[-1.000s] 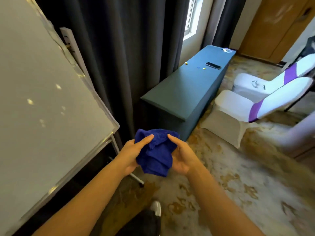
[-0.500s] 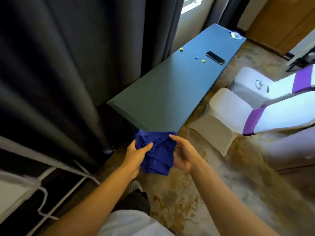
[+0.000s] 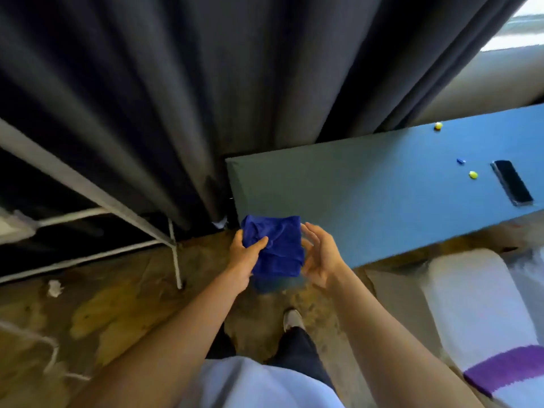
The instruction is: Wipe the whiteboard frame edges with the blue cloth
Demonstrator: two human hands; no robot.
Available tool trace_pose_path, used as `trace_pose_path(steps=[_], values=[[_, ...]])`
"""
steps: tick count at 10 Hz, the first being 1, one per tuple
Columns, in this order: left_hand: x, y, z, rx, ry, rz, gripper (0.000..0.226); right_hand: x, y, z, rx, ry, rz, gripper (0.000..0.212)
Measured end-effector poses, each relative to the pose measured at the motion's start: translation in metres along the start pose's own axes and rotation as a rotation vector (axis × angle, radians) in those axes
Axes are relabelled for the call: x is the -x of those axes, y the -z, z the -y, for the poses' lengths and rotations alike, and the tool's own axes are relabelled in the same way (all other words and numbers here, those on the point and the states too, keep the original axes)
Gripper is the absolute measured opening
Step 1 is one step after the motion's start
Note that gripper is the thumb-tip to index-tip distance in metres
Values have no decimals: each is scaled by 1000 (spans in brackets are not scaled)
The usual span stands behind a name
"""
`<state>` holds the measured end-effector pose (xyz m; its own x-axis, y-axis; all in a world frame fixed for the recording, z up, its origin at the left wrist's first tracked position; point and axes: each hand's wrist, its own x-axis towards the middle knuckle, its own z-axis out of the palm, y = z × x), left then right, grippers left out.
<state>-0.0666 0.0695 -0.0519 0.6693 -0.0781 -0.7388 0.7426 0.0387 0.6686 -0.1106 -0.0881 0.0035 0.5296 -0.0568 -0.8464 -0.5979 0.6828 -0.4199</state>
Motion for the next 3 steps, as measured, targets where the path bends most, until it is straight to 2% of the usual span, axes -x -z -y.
trace_pose_path(steps=[1,2,3], values=[[11,-8,18,42,197,-44,48,-12,16,18,239,-94,48,35],[31,-5,38,-12,305,-66,44,-16,40,20,429,-138,10,35],[48,-1,47,-79,244,-112,44,-10,52,9,627,-73,-110,28]])
